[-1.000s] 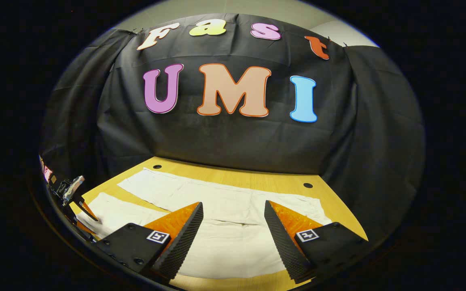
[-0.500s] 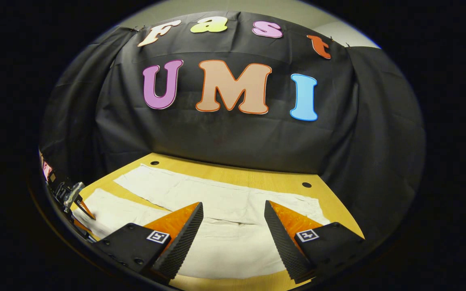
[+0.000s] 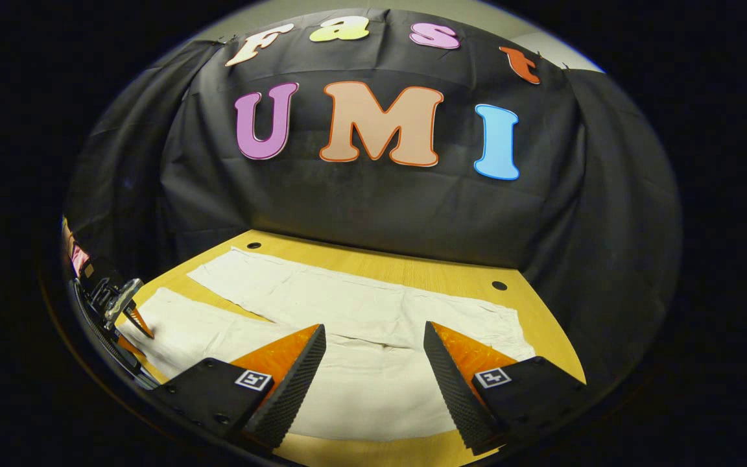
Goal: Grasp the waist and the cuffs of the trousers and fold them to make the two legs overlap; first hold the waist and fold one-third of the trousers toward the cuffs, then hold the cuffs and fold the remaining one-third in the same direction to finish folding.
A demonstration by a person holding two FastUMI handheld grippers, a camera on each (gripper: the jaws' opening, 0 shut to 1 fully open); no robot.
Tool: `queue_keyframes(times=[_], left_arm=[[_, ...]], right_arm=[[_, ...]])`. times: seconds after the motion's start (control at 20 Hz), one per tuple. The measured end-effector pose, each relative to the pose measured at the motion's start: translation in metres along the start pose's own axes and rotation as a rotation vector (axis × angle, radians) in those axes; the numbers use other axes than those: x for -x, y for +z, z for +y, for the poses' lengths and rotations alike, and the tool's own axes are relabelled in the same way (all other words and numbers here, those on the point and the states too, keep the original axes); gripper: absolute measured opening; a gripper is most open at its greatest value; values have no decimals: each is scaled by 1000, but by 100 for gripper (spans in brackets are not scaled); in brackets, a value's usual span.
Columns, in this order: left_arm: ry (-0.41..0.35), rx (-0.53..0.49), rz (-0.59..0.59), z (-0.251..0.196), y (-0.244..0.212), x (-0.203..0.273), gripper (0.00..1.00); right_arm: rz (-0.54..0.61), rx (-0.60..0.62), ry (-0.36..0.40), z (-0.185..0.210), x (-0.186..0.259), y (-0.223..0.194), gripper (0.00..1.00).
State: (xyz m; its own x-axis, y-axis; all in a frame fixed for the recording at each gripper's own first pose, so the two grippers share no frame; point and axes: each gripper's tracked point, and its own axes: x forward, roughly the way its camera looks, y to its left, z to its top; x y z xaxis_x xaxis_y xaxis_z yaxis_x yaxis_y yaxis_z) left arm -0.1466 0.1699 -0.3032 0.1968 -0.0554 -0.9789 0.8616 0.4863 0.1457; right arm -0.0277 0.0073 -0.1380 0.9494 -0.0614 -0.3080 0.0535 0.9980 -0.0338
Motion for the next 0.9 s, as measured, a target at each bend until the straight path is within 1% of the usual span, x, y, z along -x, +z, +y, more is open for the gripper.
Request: queue_keyframes(times=[0.15, 0.2, 0.25, 0.3, 0.35, 0.4, 0.45, 0.55, 0.65, 0.75, 0.9], left_arm=[[3, -3, 20, 6, 3, -3, 52], [5, -12, 28, 8, 4, -3, 48], [6, -18, 30, 11, 7, -4, 37], [11, -19, 30, 13, 11, -6, 30], [17, -17, 33, 16, 9, -6, 16], [16, -16, 33, 18, 8, -4, 11], [9, -15, 36, 18, 10, -6, 4], [-7, -11, 37, 18, 10, -5, 0], [-17, -6, 37, 18, 10, -5, 0], [-21, -19, 52, 18, 11, -6, 0], [-29, -35, 78, 17, 11, -6, 0]], right_arm=[[19, 27, 24, -7, -3, -4, 98], [24, 35, 35, -9, -4, -3, 98], [32, 42, 47, -11, -6, -6, 98], [41, 47, 65, -12, -8, -7, 98], [49, 50, 89, -11, -10, -11, 97], [62, 57, 112, -11, -11, -15, 98], [78, 71, 135, -11, -13, -20, 98], [108, 109, 184, -15, -15, -31, 98], [147, 158, 224, -24, -10, -42, 98], [191, 225, 258, -42, -6, -59, 98], [296, 334, 285, -82, 2, -89, 98]])
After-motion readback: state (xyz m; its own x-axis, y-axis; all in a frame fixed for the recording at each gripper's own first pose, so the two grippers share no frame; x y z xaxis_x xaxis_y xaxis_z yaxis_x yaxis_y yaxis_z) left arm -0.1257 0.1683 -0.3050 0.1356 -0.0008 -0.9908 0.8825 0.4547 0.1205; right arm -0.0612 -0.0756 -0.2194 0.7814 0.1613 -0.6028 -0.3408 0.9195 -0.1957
